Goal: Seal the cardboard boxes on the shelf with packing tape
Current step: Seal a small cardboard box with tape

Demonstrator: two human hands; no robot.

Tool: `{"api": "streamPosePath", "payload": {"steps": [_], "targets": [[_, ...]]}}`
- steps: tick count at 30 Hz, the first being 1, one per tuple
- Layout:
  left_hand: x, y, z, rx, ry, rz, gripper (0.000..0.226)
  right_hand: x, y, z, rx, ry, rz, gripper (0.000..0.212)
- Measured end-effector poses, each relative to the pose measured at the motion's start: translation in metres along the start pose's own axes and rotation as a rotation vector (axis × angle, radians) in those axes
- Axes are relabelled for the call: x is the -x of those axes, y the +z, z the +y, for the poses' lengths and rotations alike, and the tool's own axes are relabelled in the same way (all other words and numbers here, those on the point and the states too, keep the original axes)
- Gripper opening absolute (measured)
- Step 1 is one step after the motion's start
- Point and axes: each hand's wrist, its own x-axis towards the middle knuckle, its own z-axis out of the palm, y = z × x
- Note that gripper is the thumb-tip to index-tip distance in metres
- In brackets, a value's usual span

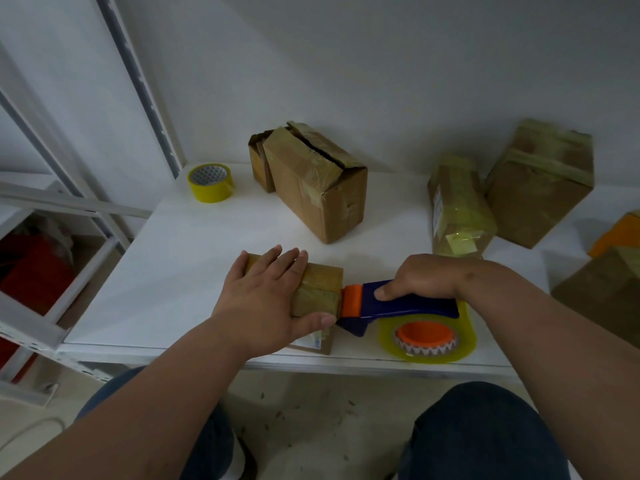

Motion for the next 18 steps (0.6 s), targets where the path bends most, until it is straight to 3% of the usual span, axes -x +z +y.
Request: {"api": "streamPosePath", "payload": {"steps": [7, 12, 15, 18], "targets": [[0.001, -0.002, -0.001, 0.012, -0.004, -0.023, 0.113, -0.006, 0.006, 0.005, -0.119, 0.081, -0.001, 0.040], [0.001, -0.006, -0.002, 0.104, -0.014, -0.034, 0.110, 0.024, -0.005, 0.016, -0.177, 0.109, 0.185, 0.055], [0.004, -0.011, -0.003, 0.327, -0.060, 0.114, 0.098, 0.046, -0.001, 0.025, -0.255, 0.055, 0.334, 0.052], [0.011, -0.015, 0.003, 0.468, -0.199, 0.365, 0.068, 0.063, 0.011, 0.029, -0.222, -0.054, 0.505, 0.043]]}}
